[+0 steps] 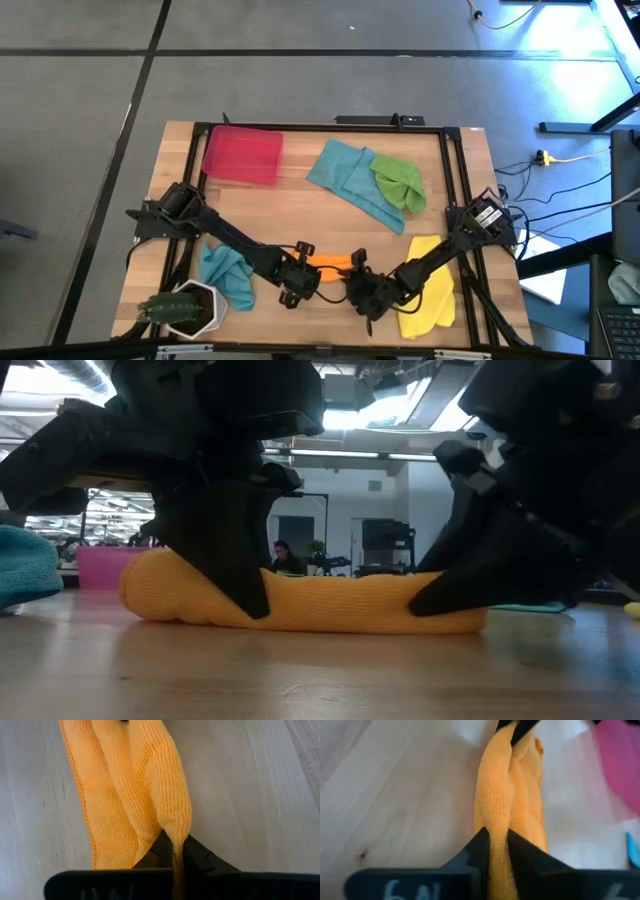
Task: Roll microfiber towels into tight, uniform cylinder then place into a basket
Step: Roll the orange microfiber towel
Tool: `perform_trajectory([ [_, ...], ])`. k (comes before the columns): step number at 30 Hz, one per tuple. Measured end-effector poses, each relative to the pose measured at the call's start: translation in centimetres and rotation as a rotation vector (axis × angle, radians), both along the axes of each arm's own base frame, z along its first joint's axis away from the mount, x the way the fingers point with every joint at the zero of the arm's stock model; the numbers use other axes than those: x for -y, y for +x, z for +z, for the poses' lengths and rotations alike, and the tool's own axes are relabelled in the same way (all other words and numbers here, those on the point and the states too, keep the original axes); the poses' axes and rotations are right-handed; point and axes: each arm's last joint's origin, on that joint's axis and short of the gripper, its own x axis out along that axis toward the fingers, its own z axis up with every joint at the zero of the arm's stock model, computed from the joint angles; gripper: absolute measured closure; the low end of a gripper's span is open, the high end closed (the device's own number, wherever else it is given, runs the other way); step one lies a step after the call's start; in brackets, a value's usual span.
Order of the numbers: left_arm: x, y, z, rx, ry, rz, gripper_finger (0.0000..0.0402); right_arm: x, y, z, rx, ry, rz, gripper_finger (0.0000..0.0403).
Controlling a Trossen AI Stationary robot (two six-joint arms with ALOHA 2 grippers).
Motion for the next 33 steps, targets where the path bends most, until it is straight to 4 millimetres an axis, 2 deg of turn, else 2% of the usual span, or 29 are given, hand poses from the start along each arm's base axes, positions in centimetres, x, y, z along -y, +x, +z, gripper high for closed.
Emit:
perform_trajectory([
  [2, 0.0, 0.0, 0.0, -0.001, -0.003, -0.001, 0.0401, 0.2, 0.1, -0.1, -0.012, 0.039, -0.009, 0.0382],
  [4, 0.0, 0.0, 0.0, -0.005, -0.016, -0.007, 0.0401, 0.2, 0.1, -0.1, -0.014, 0.07, -0.019, 0.039],
  [9, 0.1, 0.0, 0.0, -0.014, -0.035, -0.016, 0.0401, 0.7, 0.4, 0.4, -0.019, 0.197, -0.066, 0.0387],
  [19, -0.5, 0.3, 0.1, -0.042, -0.09, -0.02, 0.0401, 2.4, 1.0, 3.0, -0.059, 0.444, -0.13, 0.039],
  [26, -2.1, 1.0, 0.2, -0.089, -0.195, -0.038, 0.0401, 3.5, 1.7, 3.2, -0.119, 0.605, -0.152, 0.039],
  [33, -2.9, 1.3, 0.2, -0.095, -0.212, -0.052, 0.0401, 3.8, 1.8, 3.2, -0.117, 0.621, -0.154, 0.039],
])
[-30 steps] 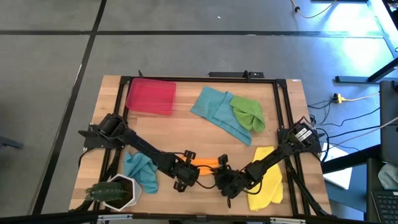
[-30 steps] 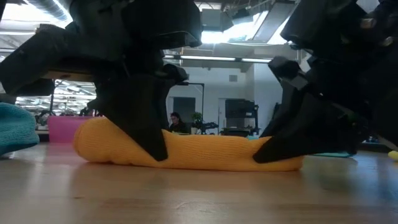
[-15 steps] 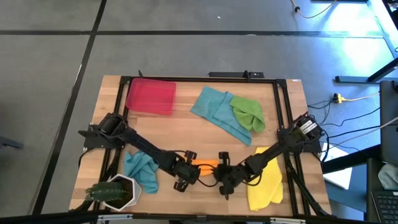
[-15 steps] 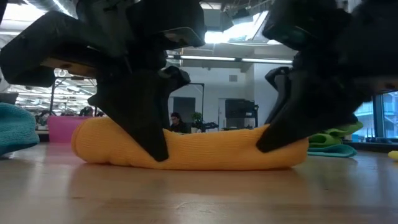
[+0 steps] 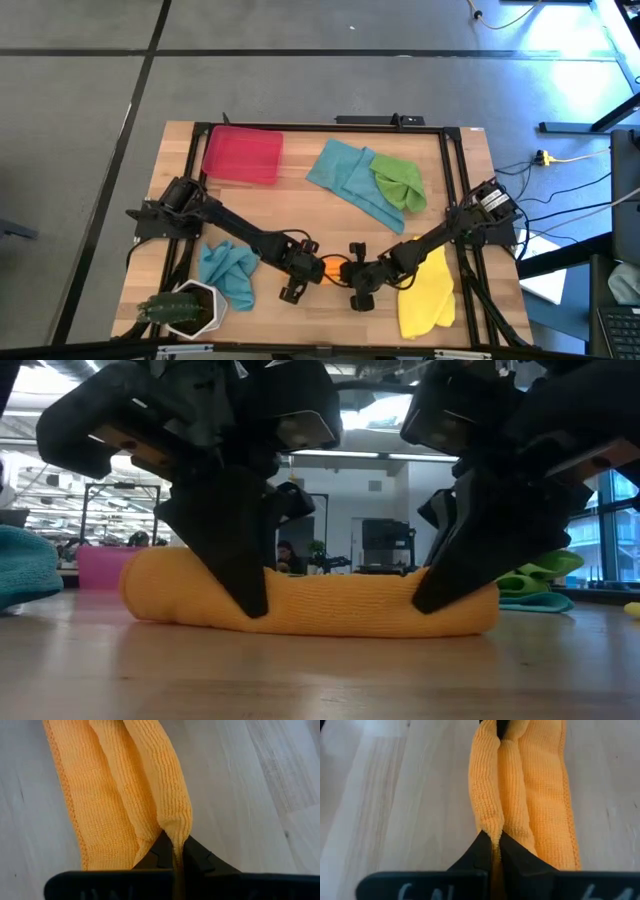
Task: Roll microfiber towels into tight, uniform cylinder then place into a basket
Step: Roll the orange microfiber towel
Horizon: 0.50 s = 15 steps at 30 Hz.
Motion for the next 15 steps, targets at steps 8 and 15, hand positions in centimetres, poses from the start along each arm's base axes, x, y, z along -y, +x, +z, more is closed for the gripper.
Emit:
perform_trajectory([
  [8, -0.3, -1.2, -1.0, 0.095, -0.04, 0.012, 0.0401, 1.7, -1.5, 0.8, 0.137, 0.15, 0.003, 0.039],
  [15, -1.9, -4.4, -0.7, 0.279, -0.146, 0.099, 0.0401, 4.2, -2.6, -0.8, 0.154, 0.285, -0.099, 0.039],
])
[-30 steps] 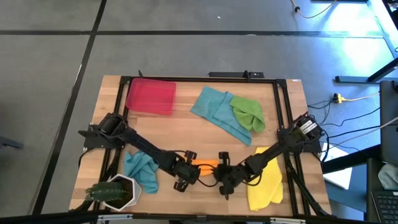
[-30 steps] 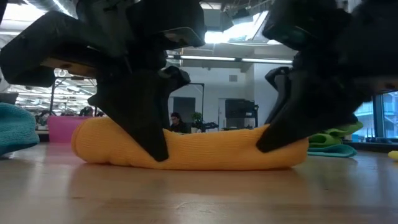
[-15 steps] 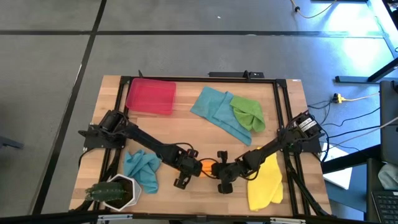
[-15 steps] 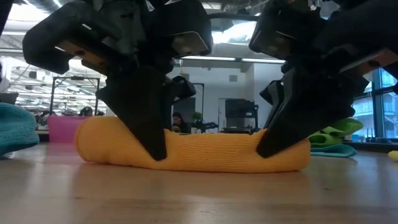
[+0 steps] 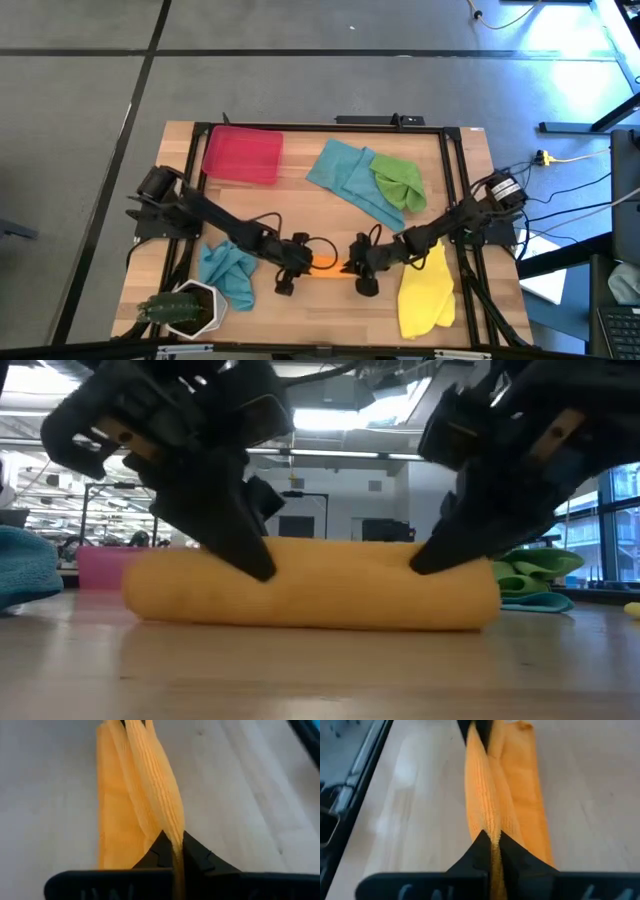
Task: Roll microfiber towels into tight, uniform cylinder then place into a basket
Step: Roll the orange microfiber towel
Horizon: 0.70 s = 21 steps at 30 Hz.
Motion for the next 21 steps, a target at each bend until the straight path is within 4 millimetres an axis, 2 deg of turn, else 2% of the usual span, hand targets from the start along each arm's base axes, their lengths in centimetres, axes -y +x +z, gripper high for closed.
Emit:
perform_trajectory([
  [11, -1.2, -0.2, -0.6, -0.032, -0.011, 0.054, 0.0398, 1.8, 0.5, -0.6, -0.043, 0.045, -0.054, 0.039],
  [21, -1.6, -0.2, -0.7, -0.034, 0.017, 0.068, 0.0334, 2.2, 0.1, -1.1, -0.106, 0.039, -0.081, 0.0388],
])
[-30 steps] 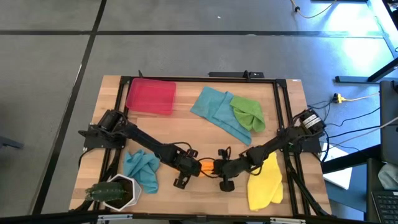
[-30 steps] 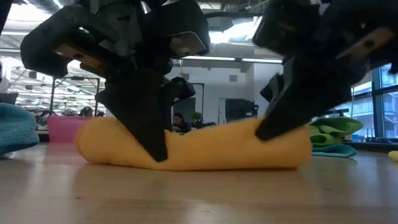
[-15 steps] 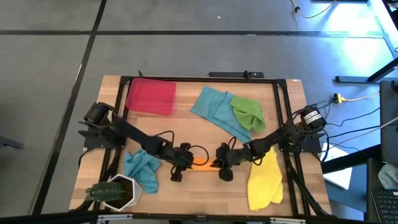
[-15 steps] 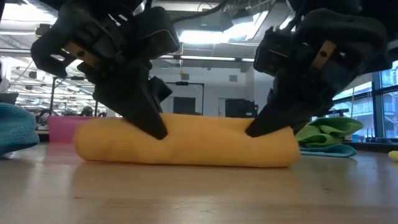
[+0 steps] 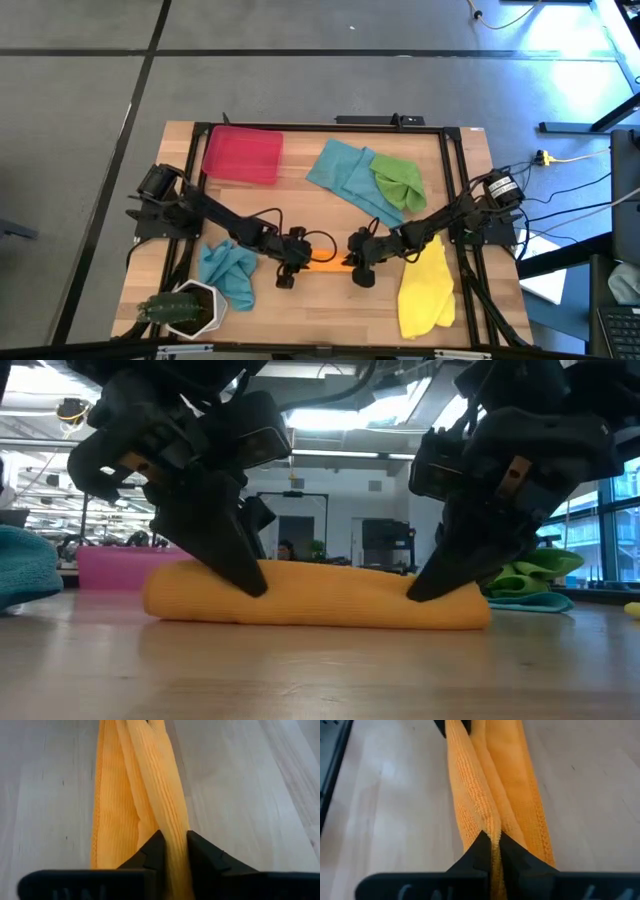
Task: Roll microfiber towels into tight, uniform cylinder then place into a basket
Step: Roll the orange microfiber towel
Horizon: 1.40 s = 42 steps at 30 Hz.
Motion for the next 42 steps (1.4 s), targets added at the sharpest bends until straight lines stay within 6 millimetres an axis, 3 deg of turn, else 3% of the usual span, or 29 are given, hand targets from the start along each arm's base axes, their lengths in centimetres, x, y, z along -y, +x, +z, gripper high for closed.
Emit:
perform_trajectory([
  [6, -0.2, -0.2, 0.4, 0.007, 0.05, 0.018, 0.0292, 0.1, -0.1, -0.1, -0.016, -0.013, -0.011, 0.0387],
  [13, -0.7, -0.7, 3.4, 0.111, 0.13, 0.083, 0.0259, 0.1, -0.2, -0.2, -0.022, -0.019, -0.015, 0.0387],
  [22, 0.3, -0.4, 4.2, 0.183, 0.127, 0.073, 0.0256, 0.2, -0.2, -0.2, -0.021, -0.027, -0.025, 0.0386],
  [28, 2.2, 0.6, 4.9, 0.363, 0.08, 0.023, 0.0256, 0.2, -0.2, -0.2, -0.021, -0.029, -0.025, 0.0386],
  [31, 2.8, 1.0, 4.4, 0.403, 0.069, 0.009, 0.0262, 0.2, -0.2, -0.2, -0.021, -0.03, -0.026, 0.0386],
  [35, 2.8, 1.5, 2.3, 0.355, 0.061, 0.037, 0.0281, 0.2, -0.2, -0.2, -0.02, -0.031, -0.025, 0.0385],
  [42, 1.5, 2.3, -0.5, 0.276, 0.039, 0.127, 0.0372, 0.2, -0.2, -0.2, -0.02, -0.033, -0.023, 0.0385],
])
